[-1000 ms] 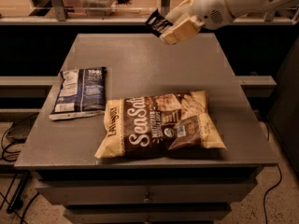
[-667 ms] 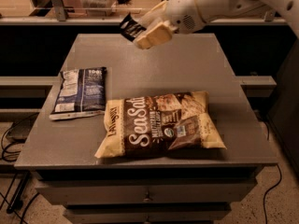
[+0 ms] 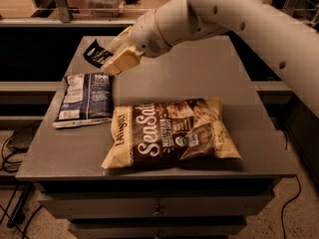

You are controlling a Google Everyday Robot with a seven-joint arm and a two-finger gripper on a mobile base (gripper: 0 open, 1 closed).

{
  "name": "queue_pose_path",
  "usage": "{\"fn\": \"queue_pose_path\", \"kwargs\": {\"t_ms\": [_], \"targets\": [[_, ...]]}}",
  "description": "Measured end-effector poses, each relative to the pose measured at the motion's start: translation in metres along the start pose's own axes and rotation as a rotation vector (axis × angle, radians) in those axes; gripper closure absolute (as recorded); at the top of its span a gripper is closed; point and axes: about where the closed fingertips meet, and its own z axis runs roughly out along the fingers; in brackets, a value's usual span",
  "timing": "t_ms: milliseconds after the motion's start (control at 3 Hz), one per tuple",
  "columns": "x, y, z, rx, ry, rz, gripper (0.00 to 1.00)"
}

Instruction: Move rxbar chocolate near blue chip bag

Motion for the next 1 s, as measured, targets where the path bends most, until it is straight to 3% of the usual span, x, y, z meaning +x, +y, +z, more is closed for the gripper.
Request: {"fn": "queue_pose_path", "kwargs": {"t_ms": [333,1000], "targets": [[0.010,0.013,0.035,-0.041,0.029,0.047,0.61],[0.039,0.014,0.050,-0.044,0.114,0.121,0.14]]}}
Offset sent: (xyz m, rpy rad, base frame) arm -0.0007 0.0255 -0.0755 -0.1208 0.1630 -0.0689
